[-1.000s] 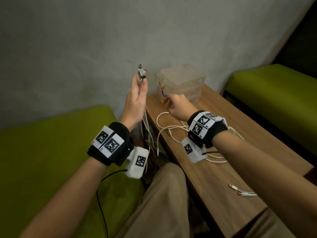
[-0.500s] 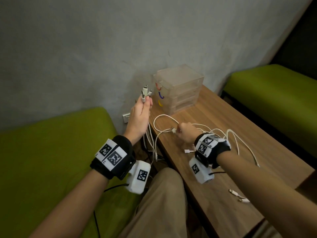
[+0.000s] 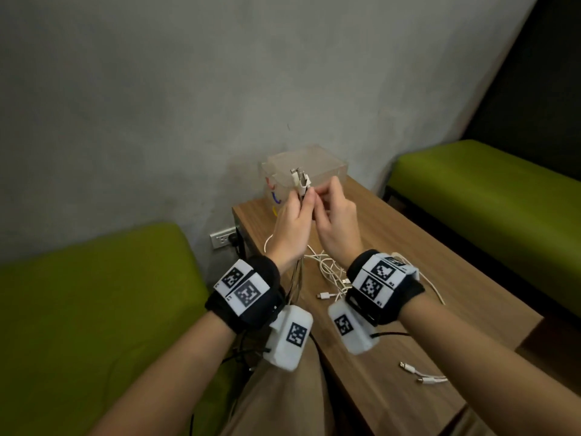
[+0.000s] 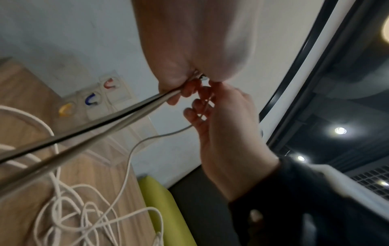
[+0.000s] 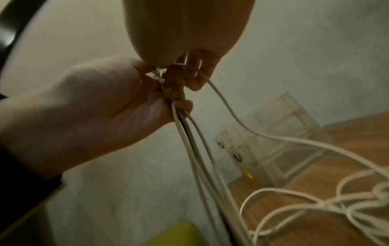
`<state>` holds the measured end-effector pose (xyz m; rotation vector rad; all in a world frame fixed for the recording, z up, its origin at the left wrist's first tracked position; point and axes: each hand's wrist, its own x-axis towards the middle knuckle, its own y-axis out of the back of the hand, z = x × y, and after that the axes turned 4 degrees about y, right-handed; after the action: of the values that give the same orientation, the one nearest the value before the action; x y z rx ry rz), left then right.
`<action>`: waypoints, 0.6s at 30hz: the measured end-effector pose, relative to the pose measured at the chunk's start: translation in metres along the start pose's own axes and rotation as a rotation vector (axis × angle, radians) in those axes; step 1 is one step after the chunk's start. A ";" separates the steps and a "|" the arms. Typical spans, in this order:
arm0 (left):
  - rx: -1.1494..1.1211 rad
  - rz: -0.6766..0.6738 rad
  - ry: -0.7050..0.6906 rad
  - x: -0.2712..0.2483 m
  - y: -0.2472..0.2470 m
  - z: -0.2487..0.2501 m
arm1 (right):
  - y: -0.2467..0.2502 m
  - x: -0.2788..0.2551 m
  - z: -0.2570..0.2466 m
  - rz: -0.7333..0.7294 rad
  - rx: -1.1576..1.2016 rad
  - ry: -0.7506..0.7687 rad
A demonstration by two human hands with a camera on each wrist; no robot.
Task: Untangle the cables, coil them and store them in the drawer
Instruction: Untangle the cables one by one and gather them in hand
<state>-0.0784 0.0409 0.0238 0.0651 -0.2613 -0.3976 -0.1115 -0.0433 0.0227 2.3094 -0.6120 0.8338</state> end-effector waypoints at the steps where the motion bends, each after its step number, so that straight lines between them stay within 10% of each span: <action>1: -0.041 0.006 0.005 0.001 -0.002 -0.001 | -0.001 -0.001 0.001 0.012 0.025 -0.006; 18: -0.582 0.417 -0.202 0.041 0.073 0.054 | 0.029 -0.042 0.075 -0.538 -0.229 -0.055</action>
<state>-0.0285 0.0915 0.0943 -0.5951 -0.3409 -0.0524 -0.1273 -0.1053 -0.0419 2.1354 -0.0822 0.4217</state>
